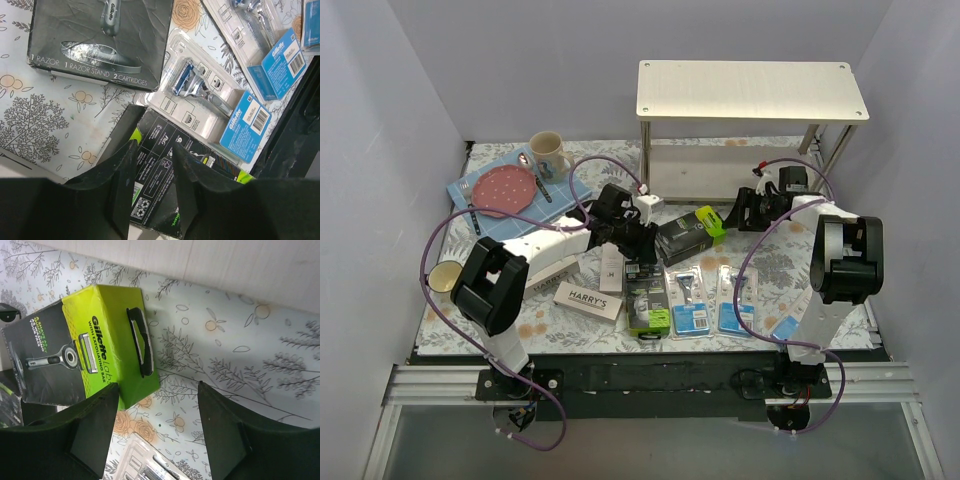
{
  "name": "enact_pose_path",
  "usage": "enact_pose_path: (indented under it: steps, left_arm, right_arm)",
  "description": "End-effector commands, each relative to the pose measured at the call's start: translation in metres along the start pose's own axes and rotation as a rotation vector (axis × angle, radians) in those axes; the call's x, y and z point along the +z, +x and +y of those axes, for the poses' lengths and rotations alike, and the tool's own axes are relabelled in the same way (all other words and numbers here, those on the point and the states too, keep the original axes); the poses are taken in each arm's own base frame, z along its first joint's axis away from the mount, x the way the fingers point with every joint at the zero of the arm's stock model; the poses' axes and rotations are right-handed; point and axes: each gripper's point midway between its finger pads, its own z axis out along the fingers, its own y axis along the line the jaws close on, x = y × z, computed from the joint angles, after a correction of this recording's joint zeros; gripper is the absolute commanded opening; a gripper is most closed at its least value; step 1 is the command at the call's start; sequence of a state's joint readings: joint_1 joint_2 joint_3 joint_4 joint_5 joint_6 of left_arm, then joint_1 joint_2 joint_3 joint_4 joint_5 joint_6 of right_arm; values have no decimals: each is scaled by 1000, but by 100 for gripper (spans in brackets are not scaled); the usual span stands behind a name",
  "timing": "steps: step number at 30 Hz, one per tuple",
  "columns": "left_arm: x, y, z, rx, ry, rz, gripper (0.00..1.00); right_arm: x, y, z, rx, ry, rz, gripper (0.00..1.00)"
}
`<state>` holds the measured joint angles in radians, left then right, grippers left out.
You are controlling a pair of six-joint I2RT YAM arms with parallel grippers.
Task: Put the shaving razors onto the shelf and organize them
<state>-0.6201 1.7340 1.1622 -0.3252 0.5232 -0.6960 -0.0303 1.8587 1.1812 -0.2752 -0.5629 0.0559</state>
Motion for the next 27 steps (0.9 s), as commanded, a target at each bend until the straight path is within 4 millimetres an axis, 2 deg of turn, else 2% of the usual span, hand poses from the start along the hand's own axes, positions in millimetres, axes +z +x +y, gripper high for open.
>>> enact_pose_path:
  steps: [1, 4, 13, 22, 24, 25, 27]
  left_arm:
    - [-7, -17, -5, 63, -10, -18, 33]
    - [-7, -21, -5, 82, -24, -21, 34]
    - [-15, -15, -13, 149, -42, -7, 35]
    - [-24, -2, -15, 167, -51, 21, 36]
    - [-23, -3, -15, 171, -52, 20, 36]
    - [-22, -4, -16, 173, -51, 21, 37]
    - [-20, -7, -18, 173, -44, 18, 37]
  right_arm:
    - [5, 4, 7, 27, -44, -23, 70]
    - [7, 11, 10, 41, -58, -15, 69]
    - [16, 11, 16, 78, -100, -22, 66]
    - [28, -9, 20, 140, -156, -56, 60]
    - [29, -8, 23, 155, -177, -55, 57]
    - [29, -6, 27, 158, -200, -51, 51]
    - [29, 6, 30, 188, -218, -26, 47]
